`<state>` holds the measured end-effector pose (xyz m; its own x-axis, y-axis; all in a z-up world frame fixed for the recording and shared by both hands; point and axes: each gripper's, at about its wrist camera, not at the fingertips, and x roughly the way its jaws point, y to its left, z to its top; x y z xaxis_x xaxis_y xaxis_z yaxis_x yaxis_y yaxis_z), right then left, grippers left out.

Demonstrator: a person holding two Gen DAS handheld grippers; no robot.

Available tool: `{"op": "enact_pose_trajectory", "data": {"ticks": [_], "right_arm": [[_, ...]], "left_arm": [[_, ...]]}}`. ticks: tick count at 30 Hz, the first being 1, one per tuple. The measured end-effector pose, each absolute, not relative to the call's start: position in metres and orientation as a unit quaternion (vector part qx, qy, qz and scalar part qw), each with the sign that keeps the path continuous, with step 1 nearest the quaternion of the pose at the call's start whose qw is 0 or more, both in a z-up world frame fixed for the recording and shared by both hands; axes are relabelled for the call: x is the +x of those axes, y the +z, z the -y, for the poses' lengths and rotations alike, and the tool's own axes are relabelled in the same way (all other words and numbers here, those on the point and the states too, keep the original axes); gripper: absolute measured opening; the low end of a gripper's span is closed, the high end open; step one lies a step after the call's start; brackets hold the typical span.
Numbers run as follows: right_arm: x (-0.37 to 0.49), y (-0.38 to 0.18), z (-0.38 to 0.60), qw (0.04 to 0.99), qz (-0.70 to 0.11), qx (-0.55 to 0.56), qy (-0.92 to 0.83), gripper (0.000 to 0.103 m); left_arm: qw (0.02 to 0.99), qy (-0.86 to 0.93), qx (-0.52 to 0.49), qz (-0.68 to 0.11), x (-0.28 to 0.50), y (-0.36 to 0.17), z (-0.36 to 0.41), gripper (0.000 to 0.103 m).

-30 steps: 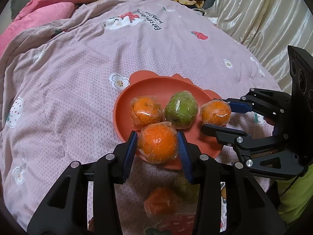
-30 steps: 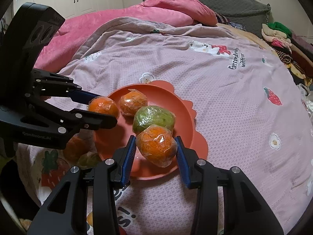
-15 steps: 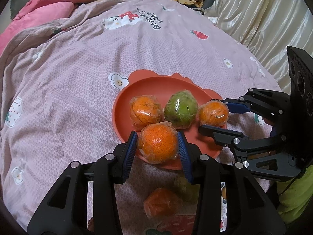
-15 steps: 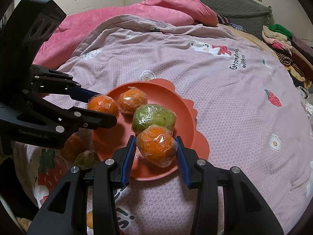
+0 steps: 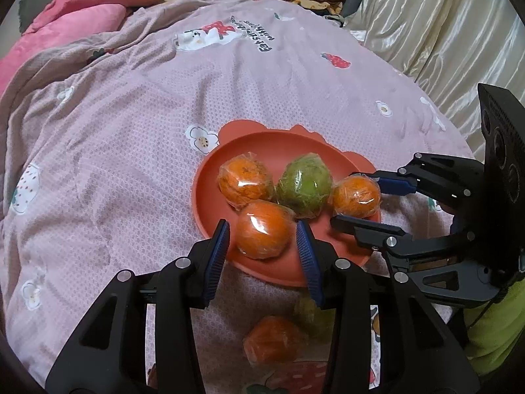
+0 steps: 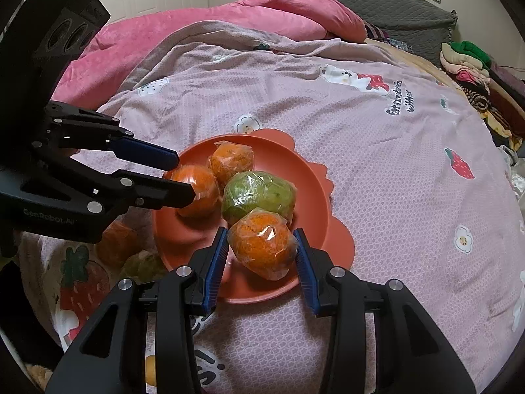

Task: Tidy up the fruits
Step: 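Carry both wrapped oranges over the plate and lower them onto it, then open both tools and withdraw them from the plate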

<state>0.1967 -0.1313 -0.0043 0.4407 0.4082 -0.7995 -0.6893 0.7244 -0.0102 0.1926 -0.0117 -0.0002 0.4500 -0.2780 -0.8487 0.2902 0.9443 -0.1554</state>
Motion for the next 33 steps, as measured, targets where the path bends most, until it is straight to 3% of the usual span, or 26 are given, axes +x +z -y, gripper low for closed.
{"op": "enact_pose_trajectory", "data": {"ticks": [24,33], "right_arm": [[0.193,0.000,0.136,0.835,-0.408,-0.160,0.332,0.040],[0.193,0.003,0.139,0.839,-0.406,-0.151,0.330,0.048]], "left_arm": [[0.858,-0.169,0.008,-0.485,0.186,0.008,0.009,0.034],[0.863,-0.166,0.005,-0.477,0.182,0.012,0.004,0.034]]}}
